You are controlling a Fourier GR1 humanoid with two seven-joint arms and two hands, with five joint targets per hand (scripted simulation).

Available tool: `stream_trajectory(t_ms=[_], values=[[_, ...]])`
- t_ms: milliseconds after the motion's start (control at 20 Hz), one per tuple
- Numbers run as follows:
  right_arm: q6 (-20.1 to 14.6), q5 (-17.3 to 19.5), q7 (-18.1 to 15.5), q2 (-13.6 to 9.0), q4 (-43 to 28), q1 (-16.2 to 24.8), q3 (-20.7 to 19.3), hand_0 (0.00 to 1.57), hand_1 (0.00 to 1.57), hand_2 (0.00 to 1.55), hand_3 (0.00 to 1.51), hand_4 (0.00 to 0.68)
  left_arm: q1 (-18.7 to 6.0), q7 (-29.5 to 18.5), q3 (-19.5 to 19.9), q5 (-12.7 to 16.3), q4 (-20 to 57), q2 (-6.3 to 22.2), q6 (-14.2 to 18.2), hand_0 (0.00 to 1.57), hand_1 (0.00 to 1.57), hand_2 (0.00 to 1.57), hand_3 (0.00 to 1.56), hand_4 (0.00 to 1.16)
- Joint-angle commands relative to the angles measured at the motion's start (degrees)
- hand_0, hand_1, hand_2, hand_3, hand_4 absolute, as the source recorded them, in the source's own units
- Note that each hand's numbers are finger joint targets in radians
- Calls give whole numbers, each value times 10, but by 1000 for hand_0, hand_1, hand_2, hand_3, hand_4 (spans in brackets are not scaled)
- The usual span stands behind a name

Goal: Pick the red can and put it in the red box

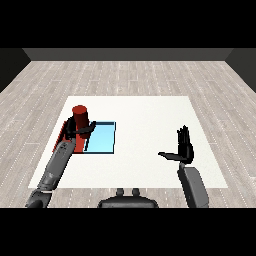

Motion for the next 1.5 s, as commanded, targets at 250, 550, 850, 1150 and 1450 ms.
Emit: stream_trajectory(t_ms=[250,550,850,1150,1450], values=[[10,12,-21,-3,40,-27,-12,0,0,0,0,0,-44,-100,92,7,314,22,-26,1571,1571,1566,1485,1091],[24,23,-46,-13,57,-31,-19,0,0,0,0,0,-109,-83,97,-39,485,21,24,1395,1395,1435,1432,1046],[21,27,-62,-8,11,-12,-16,0,0,0,0,0,-129,-66,98,-58,597,16,31,635,635,668,139,684],[16,30,-61,13,4,-13,-3,0,0,0,0,0,-141,-88,110,-51,634,15,-31,714,714,696,0,505],[34,30,-82,8,7,-5,-7,0,0,0,0,0,-181,-13,49,-119,676,47,-82,0,0,0,0,0]])
